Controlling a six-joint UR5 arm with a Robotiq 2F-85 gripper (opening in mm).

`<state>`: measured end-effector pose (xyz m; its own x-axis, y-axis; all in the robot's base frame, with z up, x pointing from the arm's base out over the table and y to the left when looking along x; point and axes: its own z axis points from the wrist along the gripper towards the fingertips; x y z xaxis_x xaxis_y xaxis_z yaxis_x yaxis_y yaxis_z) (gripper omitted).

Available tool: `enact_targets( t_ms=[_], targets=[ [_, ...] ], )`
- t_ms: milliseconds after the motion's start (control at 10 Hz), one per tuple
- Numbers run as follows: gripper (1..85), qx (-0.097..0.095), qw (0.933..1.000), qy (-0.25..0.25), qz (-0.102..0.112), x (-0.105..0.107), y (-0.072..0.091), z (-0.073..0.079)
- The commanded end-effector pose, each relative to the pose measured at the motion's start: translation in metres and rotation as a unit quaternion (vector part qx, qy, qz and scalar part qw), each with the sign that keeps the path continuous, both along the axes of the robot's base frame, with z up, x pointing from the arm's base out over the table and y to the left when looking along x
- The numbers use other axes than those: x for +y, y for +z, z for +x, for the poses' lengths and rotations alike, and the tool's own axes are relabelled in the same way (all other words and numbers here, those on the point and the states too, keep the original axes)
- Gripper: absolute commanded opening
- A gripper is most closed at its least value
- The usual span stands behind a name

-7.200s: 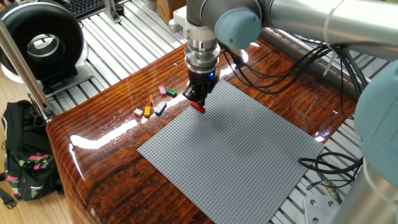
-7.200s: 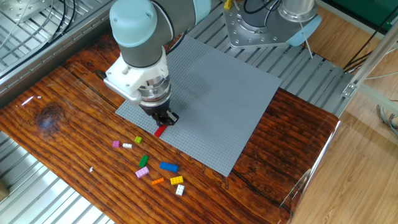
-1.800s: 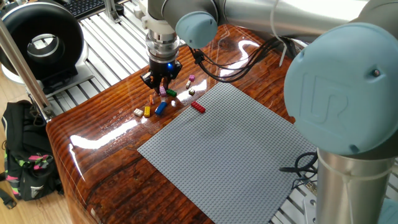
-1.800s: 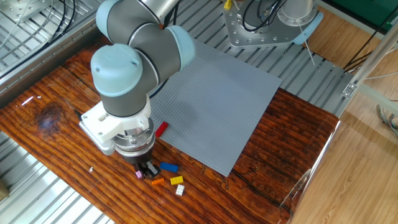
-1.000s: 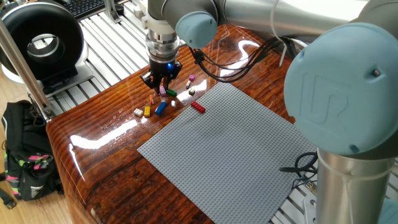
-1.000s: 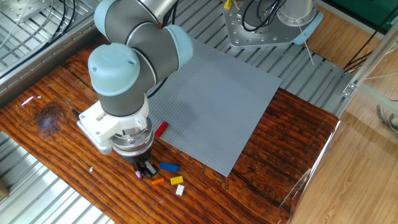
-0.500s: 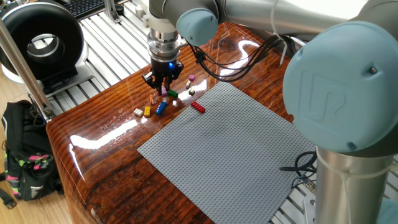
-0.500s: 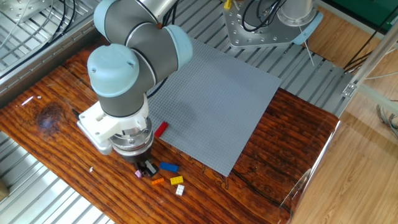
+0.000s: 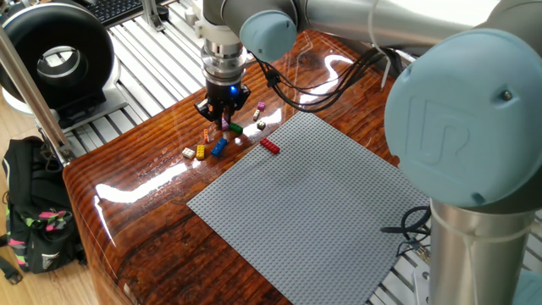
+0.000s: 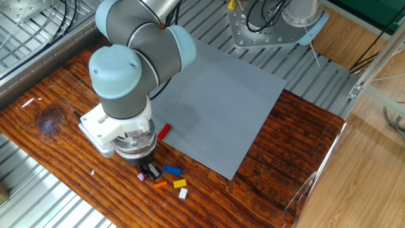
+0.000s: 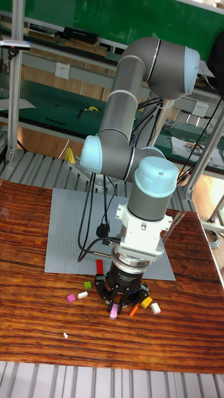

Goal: Build with small Lego blocks

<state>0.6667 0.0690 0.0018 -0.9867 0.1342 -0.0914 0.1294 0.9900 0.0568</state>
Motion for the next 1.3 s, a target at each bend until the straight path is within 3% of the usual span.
enact_targets(
  t_ms=[0,300,500,600,800,1000,1200],
  targets=[
    [23.3,-0.002,1.0,-0.004,0.006,0.001,0.002,0.002],
    [20.3,-0.005,1.0,-0.002,-0.002,-0.003,0.003,0.003],
    [8.0,-0.005,0.9999,-0.009,-0.005,-0.003,0.007,0.003],
    [2.0,-0.006,0.9999,-0.009,-0.005,-0.001,0.014,0.004],
    [2.0,-0.008,0.9997,0.023,-0.007,0.003,0.039,-0.002],
    [2.0,0.01,0.9984,0.055,-0.013,0.007,0.061,-0.037],
    [1.7,0.012,0.9966,0.081,-0.008,0.01,0.06,-0.065]
  ],
)
